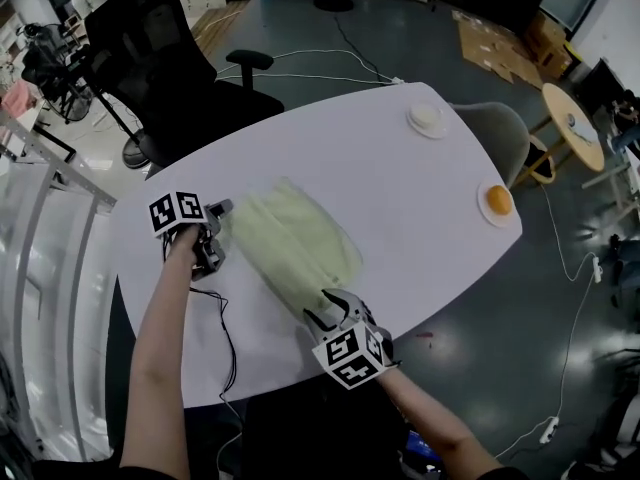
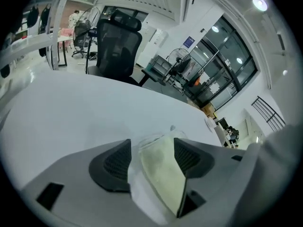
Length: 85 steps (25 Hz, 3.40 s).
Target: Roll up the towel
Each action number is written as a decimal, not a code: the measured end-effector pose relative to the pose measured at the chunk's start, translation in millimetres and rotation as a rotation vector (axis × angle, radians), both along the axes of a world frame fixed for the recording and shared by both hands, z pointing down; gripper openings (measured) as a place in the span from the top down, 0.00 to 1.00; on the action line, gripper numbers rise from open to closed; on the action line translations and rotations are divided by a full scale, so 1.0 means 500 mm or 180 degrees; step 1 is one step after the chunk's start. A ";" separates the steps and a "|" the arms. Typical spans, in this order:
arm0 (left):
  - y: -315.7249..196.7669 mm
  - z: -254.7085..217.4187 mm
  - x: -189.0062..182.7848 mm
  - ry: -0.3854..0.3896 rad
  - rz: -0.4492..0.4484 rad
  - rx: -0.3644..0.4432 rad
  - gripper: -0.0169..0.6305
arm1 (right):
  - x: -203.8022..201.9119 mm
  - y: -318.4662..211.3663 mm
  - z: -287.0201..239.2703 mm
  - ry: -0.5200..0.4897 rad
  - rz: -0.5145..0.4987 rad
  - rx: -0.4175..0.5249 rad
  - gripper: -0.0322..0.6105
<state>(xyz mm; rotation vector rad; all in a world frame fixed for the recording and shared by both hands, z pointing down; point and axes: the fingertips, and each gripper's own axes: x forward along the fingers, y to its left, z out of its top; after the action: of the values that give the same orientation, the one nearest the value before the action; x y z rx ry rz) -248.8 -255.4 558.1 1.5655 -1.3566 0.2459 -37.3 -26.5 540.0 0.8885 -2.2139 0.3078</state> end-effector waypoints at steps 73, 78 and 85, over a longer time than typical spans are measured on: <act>-0.046 0.016 0.122 0.0220 -0.0076 -0.0127 0.79 | 0.051 -0.020 0.045 -0.0654 0.0525 -0.0586 0.79; -0.075 0.036 0.163 0.0100 -0.0029 -0.0218 0.80 | 0.097 -0.044 0.067 -0.0749 0.0703 -0.0735 0.79; -0.096 0.063 0.191 -0.0142 -0.0053 -0.0243 0.81 | 0.134 -0.071 0.119 -0.0671 0.0781 -0.0903 0.79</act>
<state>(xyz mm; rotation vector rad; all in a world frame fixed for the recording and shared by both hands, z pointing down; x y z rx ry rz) -153.4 -303.7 589.5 1.4927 -1.3784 0.3204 29.9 -61.8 599.3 1.0059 -2.1755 0.8441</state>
